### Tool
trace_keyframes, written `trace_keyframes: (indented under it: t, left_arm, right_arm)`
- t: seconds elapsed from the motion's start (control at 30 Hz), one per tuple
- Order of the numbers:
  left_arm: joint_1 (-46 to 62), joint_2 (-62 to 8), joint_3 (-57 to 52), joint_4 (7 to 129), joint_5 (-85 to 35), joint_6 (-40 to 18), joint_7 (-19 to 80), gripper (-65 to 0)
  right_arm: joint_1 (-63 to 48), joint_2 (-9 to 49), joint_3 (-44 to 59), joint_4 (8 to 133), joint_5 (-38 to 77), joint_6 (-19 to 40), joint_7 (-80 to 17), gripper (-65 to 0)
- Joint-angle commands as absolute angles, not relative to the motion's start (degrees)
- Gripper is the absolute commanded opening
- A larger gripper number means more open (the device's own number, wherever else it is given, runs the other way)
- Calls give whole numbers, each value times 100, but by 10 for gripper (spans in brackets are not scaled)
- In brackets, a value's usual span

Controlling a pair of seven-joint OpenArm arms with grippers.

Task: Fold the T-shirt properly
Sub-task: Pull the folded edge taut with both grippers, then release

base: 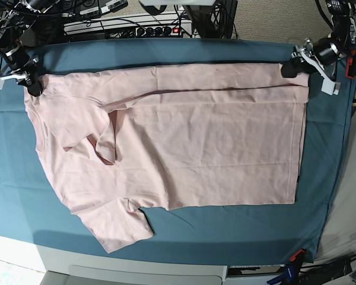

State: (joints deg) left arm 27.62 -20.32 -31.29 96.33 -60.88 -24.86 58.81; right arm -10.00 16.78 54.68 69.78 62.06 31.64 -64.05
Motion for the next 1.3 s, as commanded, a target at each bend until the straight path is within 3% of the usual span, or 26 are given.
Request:
trace_keyframes:
  t: [0.0,0.13,0.77,1.27]
  left_arm:
    - [2810,-2097,-3181,9671,-6027,-2451,5983,-575]
    - [2810,-2099,-3288,9692,-6027,-2451,5957,-650]
    - [3398,-2150,-3363,10261,-6025,-2536,6060,-650]
    - [3529,-2239,-3559,10261,-5931,-2506,6114,-650]
  right_arm:
    - [-1000,1715,5470,7006,6318,3175,-6497,-650]
    - [-1002,1715,5470,7006,6320,3350,-6517,-650]
    - [-2281,1715,5485,8361,6445,3533,-6626,-650]
    - [-2484,1717,5485,8438,6156,3529,-6613,-650]
